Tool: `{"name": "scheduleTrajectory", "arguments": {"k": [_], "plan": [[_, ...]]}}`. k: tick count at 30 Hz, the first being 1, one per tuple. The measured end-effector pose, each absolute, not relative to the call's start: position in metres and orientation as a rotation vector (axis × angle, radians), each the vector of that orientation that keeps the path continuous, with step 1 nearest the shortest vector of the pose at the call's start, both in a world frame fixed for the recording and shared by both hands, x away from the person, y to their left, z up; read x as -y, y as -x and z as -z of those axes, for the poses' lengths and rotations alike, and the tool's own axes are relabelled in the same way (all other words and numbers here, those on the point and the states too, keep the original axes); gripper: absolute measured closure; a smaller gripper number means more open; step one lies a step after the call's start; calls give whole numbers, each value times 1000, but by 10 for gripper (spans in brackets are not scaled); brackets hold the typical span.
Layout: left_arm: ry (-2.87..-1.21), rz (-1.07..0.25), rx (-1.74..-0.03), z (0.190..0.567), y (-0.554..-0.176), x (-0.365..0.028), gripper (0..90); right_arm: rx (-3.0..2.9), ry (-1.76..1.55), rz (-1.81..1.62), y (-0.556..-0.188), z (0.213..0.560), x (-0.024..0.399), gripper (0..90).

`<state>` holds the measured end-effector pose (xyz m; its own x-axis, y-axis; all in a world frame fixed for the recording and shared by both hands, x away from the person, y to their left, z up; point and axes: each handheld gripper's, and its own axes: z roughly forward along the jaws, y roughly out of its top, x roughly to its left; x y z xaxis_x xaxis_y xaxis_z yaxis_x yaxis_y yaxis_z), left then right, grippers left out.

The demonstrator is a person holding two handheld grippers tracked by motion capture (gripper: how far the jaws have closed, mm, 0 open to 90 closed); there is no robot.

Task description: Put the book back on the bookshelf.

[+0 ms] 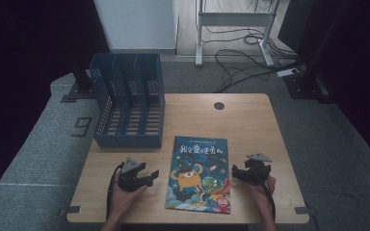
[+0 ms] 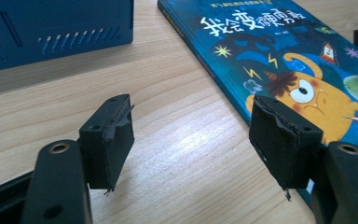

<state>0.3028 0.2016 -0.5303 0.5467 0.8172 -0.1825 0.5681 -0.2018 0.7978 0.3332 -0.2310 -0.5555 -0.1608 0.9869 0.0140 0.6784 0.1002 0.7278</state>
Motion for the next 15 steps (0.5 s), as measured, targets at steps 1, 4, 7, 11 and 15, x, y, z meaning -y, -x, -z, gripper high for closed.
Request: {"name": "scheduleTrajectory", "arguments": {"k": [1, 4, 7, 11, 15], "plan": [[-1894, -353, -1129, 530, -303, -202, 304, -1897, -1623, -833, -333, 556, 231, 68], [-1898, -375, -1108, 527, -300, -199, 305, -1889, -1626, -832, -332, 555, 231, 92], [-1906, -383, -1100, 525, -299, -199, 301, -1885, -1619, -837, -331, 555, 232, 128], [-1912, -400, -1098, 524, -299, -199, 305, -1878, -1621, -837, -330, 553, 233, 128], [-1913, -371, -1113, 522, -299, -200, 351, -1860, -1641, -876, -328, 550, 235, 136]]}}
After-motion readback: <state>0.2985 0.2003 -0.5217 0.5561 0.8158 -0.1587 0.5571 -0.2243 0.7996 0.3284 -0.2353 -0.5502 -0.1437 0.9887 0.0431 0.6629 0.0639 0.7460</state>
